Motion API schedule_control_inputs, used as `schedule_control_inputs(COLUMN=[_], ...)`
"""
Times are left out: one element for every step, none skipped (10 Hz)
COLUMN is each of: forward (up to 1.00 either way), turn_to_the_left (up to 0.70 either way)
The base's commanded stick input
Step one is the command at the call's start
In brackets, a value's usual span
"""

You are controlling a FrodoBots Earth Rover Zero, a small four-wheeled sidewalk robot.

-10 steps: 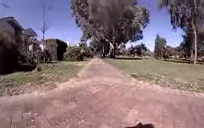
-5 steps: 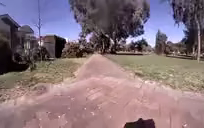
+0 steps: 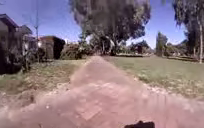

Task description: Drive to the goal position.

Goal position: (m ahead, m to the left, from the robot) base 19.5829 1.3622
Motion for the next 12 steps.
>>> schedule_control_inputs(forward=[0.70,0.70,0.70,0.70,0.70,0.70,0.70,0.70,0.70,0.70,0.70,0.70], turn_to_the_left=[0.00,0.00,0.00,0.00,0.00,0.00,0.00,0.00,0.00,0.00,0.00,0.00])
